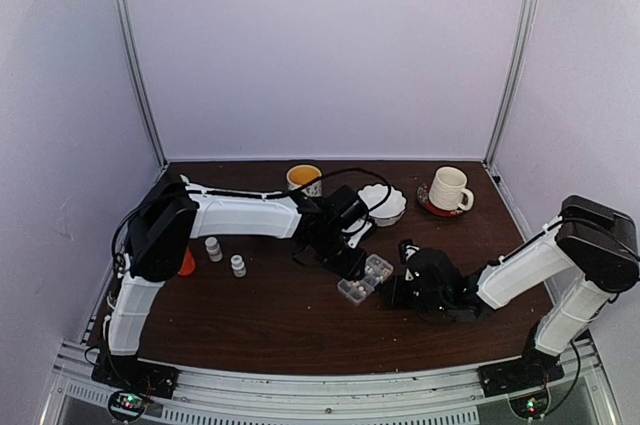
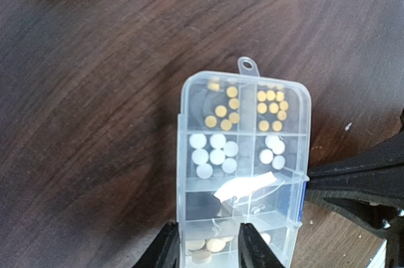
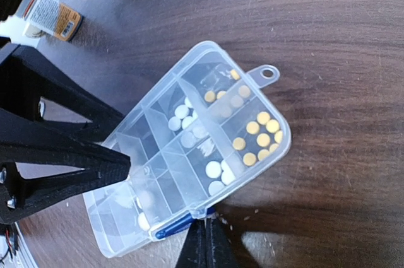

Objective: Sort the pills into containers
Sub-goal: Close the lid of the pill container, then pick up the pill bottle from the center of the board.

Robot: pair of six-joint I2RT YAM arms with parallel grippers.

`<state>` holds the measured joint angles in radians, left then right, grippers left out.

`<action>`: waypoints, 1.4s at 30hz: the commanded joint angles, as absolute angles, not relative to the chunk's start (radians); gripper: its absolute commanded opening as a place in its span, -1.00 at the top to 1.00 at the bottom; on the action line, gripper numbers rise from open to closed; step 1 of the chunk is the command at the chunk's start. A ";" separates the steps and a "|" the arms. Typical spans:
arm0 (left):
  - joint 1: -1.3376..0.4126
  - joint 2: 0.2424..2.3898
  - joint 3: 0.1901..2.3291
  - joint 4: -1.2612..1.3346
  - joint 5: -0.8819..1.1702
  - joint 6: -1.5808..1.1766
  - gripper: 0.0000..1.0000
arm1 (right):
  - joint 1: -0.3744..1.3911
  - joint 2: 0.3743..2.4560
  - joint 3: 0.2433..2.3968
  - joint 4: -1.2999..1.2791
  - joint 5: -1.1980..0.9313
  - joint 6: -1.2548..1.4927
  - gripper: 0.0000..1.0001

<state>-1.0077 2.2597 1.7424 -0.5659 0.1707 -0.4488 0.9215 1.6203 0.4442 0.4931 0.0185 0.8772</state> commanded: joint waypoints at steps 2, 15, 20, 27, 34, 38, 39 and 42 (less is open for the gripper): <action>-1.036 2.273 1.725 -0.624 0.151 -0.456 0.26 | 0.928 1.463 0.448 0.310 0.065 0.791 1.00; -0.989 1.979 1.812 -0.775 -0.155 -0.379 -0.13 | 0.908 1.011 0.502 -0.059 0.239 0.505 0.73; -0.987 1.817 1.684 -0.787 -0.314 -0.376 -0.14 | 0.907 0.875 0.533 -0.134 0.359 0.409 0.52; -0.907 1.459 1.357 -0.767 -0.445 -0.449 -0.28 | 0.886 0.671 0.489 -0.192 0.526 0.357 -0.97; -0.773 1.097 1.054 -0.781 -0.518 -0.562 -0.95 | 0.849 0.638 0.494 -0.276 0.549 0.347 -0.99; -0.594 1.023 0.966 -0.819 -0.435 -0.561 -0.95 | 0.829 0.637 0.490 -0.297 0.566 0.351 -0.99; -0.552 1.018 0.957 -0.838 -0.425 -0.557 -0.95 | 0.822 0.632 0.487 -0.296 0.557 0.350 -0.99; -0.434 1.033 0.936 -0.854 -0.356 -0.515 -0.95 | 0.800 0.614 0.482 -0.294 0.535 0.351 -0.99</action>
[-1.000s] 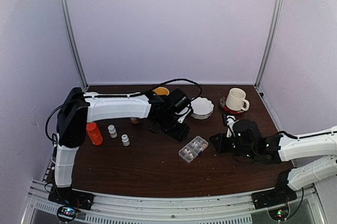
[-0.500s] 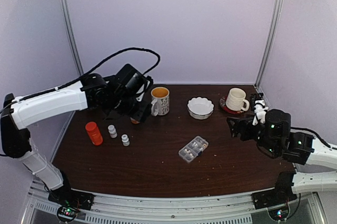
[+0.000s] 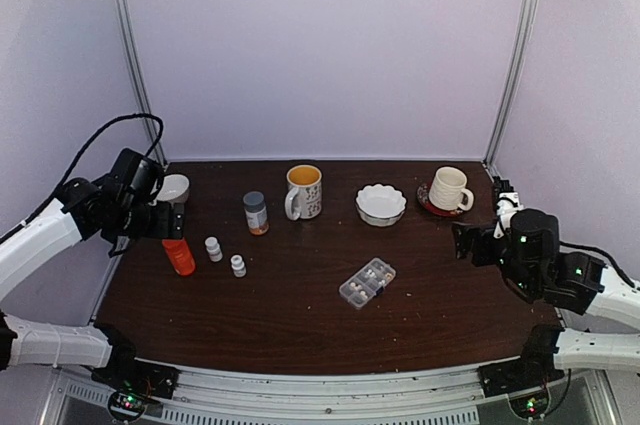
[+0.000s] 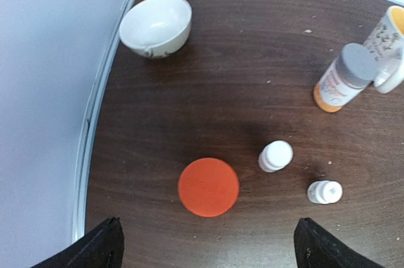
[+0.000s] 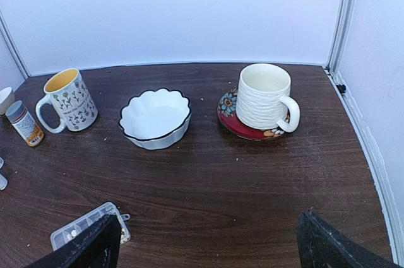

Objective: Sort the pills into containers
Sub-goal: Pick up the pill bottle from the center of the board.

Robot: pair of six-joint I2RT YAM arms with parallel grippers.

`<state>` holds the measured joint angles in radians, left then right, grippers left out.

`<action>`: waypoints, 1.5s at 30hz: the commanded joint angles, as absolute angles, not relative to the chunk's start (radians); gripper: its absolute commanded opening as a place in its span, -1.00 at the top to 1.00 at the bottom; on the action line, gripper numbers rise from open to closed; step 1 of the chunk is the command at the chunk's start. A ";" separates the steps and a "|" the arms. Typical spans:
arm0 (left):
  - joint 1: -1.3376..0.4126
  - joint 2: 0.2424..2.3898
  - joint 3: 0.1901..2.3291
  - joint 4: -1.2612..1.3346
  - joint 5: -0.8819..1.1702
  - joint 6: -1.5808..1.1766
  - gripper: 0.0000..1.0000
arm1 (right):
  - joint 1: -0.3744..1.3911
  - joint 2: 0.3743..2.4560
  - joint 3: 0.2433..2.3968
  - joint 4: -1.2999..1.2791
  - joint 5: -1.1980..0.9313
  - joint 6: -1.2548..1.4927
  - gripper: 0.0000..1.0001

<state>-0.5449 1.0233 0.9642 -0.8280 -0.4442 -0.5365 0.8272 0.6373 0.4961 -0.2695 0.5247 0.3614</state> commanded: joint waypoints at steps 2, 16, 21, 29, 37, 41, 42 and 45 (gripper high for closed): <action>-0.366 1.053 0.925 -0.855 -0.323 -0.487 -0.95 | 0.784 0.607 0.484 -0.299 0.527 0.352 -0.99; -0.266 1.248 0.961 -0.802 -0.142 -0.390 -0.95 | 0.730 0.587 0.470 -0.285 0.489 0.349 -0.99; -0.265 1.331 1.009 -0.812 -0.143 -0.385 -0.94 | 0.727 0.584 0.468 -0.272 0.479 0.352 -1.00; -0.265 1.392 1.032 -0.807 -0.154 -0.387 -0.57 | 0.724 0.574 0.468 -0.272 0.467 0.353 -0.99; -0.264 1.402 1.071 -0.867 -0.152 -0.376 0.05 | 0.723 0.566 0.457 -0.267 0.456 0.367 -0.99; -0.265 1.356 1.116 -0.933 -0.150 -0.372 0.13 | 0.721 0.562 0.454 -0.262 0.453 0.368 -1.00; -0.267 1.335 1.136 -0.950 -0.123 -0.369 0.14 | 0.721 0.562 0.454 -0.262 0.451 0.368 -0.99; -0.284 1.258 1.215 -0.994 -0.053 -0.362 0.18 | 0.721 0.567 0.459 -0.263 0.446 0.367 -0.99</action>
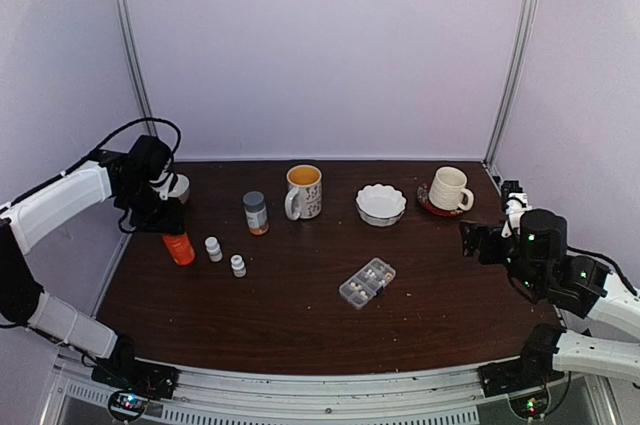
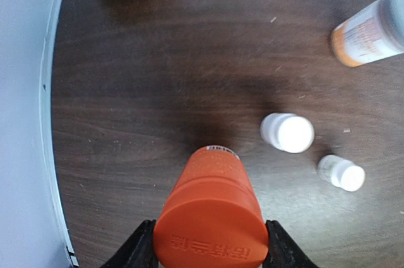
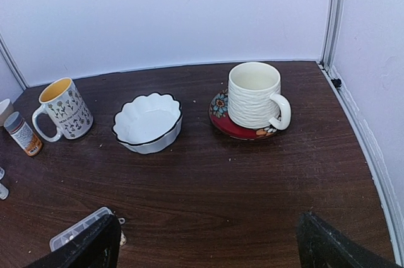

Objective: Sort the pills into containers
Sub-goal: Pick up the pill bottle from the center of the board, then place the pill bottle at the center of the board.

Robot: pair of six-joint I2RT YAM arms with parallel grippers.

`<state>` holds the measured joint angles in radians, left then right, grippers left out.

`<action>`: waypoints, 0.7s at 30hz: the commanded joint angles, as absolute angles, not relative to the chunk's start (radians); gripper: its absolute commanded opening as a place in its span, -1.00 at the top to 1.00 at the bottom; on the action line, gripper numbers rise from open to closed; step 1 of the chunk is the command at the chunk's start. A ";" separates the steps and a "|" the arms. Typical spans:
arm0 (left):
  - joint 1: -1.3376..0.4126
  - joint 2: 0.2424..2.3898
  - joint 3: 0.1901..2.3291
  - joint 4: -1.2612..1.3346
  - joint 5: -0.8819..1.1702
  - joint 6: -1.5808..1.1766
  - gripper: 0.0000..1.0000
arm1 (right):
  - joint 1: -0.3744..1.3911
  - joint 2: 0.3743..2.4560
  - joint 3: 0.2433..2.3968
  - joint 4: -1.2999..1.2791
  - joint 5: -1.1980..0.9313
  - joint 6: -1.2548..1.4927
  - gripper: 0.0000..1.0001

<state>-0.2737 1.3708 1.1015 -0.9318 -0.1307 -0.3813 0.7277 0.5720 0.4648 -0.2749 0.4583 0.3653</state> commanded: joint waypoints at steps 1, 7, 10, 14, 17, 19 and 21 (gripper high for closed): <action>-0.298 1.238 1.240 -1.010 -0.033 -0.361 0.21 | 0.720 0.568 0.460 -0.265 0.442 0.369 -0.99; -0.440 1.236 1.343 -0.979 0.069 -0.383 0.22 | 0.716 0.553 0.459 -0.256 0.436 0.379 -1.00; -0.505 1.308 1.378 -0.935 0.065 -0.402 0.23 | 0.715 0.549 0.466 -0.261 0.439 0.382 -1.00; -0.578 1.424 1.440 -0.896 0.041 -0.417 0.23 | 0.713 0.535 0.475 -0.290 0.436 0.388 -0.99; -0.613 1.502 1.489 -0.886 0.016 -0.416 0.23 | 0.713 0.511 0.476 -0.317 0.429 0.399 -0.99; -0.624 1.546 1.505 -0.868 -0.002 -0.414 0.23 | 0.712 0.489 0.475 -0.330 0.430 0.402 -0.99; -0.634 1.592 1.509 -0.846 -0.036 -0.406 0.22 | 0.712 0.467 0.468 -0.335 0.437 0.400 -1.00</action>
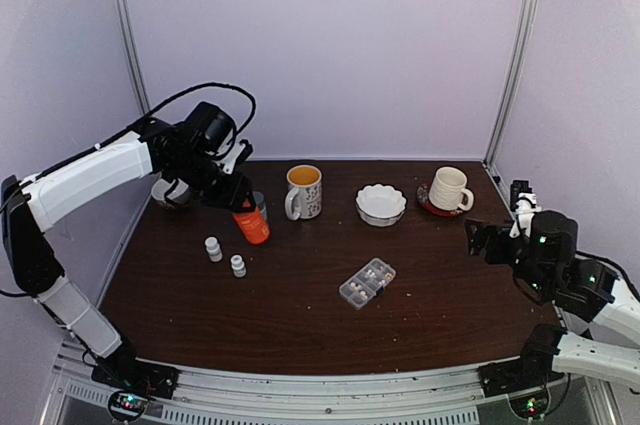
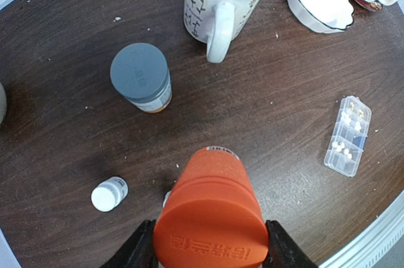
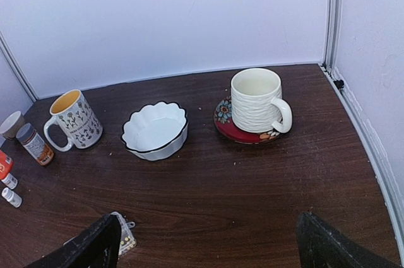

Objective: Sort the pills into containers
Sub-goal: Place the pill bottle at the center of the board.

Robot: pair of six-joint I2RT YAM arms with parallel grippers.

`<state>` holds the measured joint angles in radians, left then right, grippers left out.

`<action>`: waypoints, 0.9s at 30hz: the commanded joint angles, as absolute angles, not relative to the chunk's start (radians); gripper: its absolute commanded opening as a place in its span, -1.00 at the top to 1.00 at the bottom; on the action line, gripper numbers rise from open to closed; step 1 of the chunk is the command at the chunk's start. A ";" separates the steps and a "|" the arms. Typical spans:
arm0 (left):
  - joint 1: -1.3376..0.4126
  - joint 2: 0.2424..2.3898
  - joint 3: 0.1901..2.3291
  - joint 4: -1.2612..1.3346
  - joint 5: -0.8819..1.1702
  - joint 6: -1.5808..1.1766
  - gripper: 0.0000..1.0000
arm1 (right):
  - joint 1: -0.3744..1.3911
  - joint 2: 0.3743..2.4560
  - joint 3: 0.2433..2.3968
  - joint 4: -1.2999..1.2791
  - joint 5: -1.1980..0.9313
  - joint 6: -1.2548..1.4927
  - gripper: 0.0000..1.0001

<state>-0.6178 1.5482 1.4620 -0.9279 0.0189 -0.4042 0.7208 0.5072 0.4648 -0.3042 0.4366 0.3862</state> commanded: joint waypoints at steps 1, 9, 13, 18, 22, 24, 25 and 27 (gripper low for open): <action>-0.640 1.609 1.508 -0.836 -0.064 -0.403 0.22 | 0.713 0.458 0.466 -0.337 0.442 0.397 -0.99; -0.676 1.717 1.470 -0.746 -0.111 -0.390 0.20 | 0.709 0.448 0.466 -0.372 0.466 0.413 -0.99; -0.682 1.749 1.445 -0.715 -0.104 -0.393 0.12 | 0.708 0.443 0.457 -0.363 0.469 0.423 -0.99; -0.683 1.789 1.432 -0.703 -0.075 -0.394 0.09 | 0.707 0.445 0.456 -0.355 0.472 0.425 -0.99; -0.691 1.796 1.432 -0.703 -0.069 -0.399 -0.75 | 0.707 0.456 0.465 -0.353 0.467 0.421 -0.99; -0.699 1.779 1.431 -0.704 -0.084 -0.400 -0.95 | 0.705 0.461 0.470 -0.353 0.466 0.417 -0.99; -0.701 1.763 1.432 -0.704 -0.088 -0.401 -0.95 | 0.705 0.464 0.474 -0.353 0.467 0.415 -0.99; -0.701 1.721 1.437 -0.717 -0.114 -0.405 -0.95 | 0.706 0.467 0.481 -0.351 0.467 0.403 -0.99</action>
<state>-0.6903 1.7950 1.4315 -0.7460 -0.0837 -0.4023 0.7109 0.4591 0.4648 -0.3519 0.4496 0.4152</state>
